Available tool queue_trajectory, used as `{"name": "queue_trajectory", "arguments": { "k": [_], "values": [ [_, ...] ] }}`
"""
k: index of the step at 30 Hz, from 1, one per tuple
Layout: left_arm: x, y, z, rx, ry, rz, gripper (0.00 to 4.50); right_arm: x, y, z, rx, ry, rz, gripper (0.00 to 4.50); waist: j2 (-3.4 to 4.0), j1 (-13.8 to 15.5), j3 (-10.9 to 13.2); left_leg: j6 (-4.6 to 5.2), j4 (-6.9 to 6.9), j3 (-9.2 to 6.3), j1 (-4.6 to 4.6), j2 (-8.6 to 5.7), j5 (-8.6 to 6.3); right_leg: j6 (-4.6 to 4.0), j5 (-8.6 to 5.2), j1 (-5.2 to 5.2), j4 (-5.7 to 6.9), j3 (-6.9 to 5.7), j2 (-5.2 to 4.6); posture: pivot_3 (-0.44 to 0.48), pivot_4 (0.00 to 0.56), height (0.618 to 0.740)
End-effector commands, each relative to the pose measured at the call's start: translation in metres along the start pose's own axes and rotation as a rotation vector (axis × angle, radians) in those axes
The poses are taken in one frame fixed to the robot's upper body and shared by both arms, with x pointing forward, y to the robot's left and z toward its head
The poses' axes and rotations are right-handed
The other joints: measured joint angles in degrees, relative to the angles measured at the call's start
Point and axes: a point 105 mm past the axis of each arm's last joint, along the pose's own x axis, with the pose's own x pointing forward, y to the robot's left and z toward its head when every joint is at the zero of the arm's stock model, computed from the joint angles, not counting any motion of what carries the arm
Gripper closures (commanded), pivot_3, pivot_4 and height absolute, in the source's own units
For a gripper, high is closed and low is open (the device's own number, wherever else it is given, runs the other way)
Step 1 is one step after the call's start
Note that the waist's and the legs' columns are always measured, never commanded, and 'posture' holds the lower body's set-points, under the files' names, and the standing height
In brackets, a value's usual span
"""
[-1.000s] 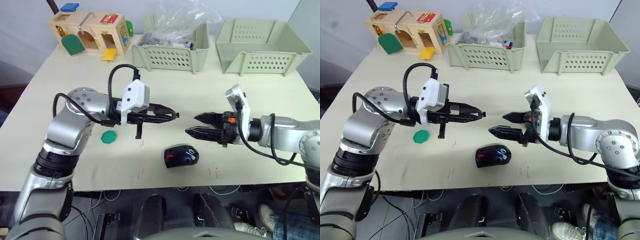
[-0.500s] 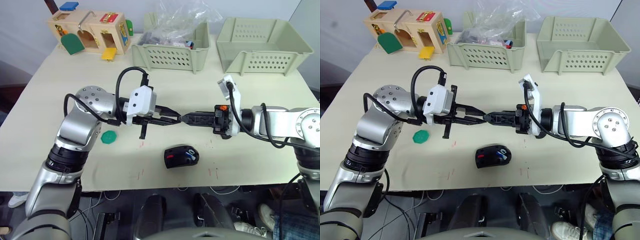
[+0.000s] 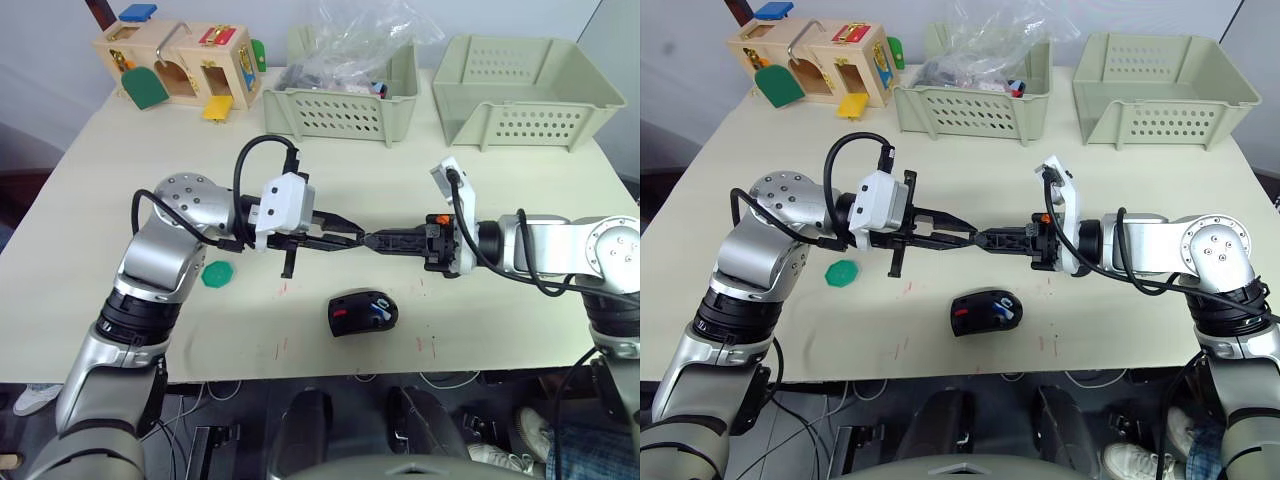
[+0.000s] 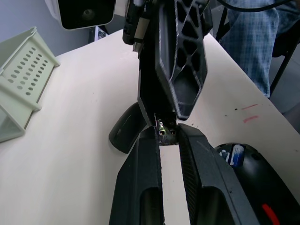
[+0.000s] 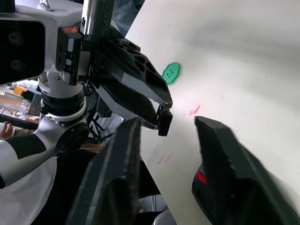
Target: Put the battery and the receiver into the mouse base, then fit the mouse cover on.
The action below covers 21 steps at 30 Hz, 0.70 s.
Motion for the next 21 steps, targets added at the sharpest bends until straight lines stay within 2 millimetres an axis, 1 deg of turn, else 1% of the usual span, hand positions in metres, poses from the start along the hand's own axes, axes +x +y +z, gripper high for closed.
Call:
{"name": "queue_trajectory", "arguments": {
  "k": [1, 21],
  "values": [
    [-0.0025, 0.0040, 0.0085, 0.053, -0.012, 0.006, 4.47, -0.0023, 0.0082, 0.0054, -0.009, -0.029, 0.033, 2.58, 0.00, 0.0, 0.0, 0.00, 0.00, 0.00, 0.00, 0.00, 0.00, 0.00, 0.00, 0.00, 0.00, 0.00, 0.00, 0.000, 0.150, 0.740],
    [-0.0027, 0.0021, 0.0076, 0.074, -0.004, 0.001, 4.47, -0.0009, 0.0057, 0.0054, 0.004, -0.031, 0.023, 2.58, 0.00, 0.0, 0.0, 0.00, 0.00, 0.01, -0.01, 0.00, 0.00, 0.00, 0.00, -0.01, 0.00, 0.00, 0.00, 0.000, 0.150, 0.740]
  ]
}}
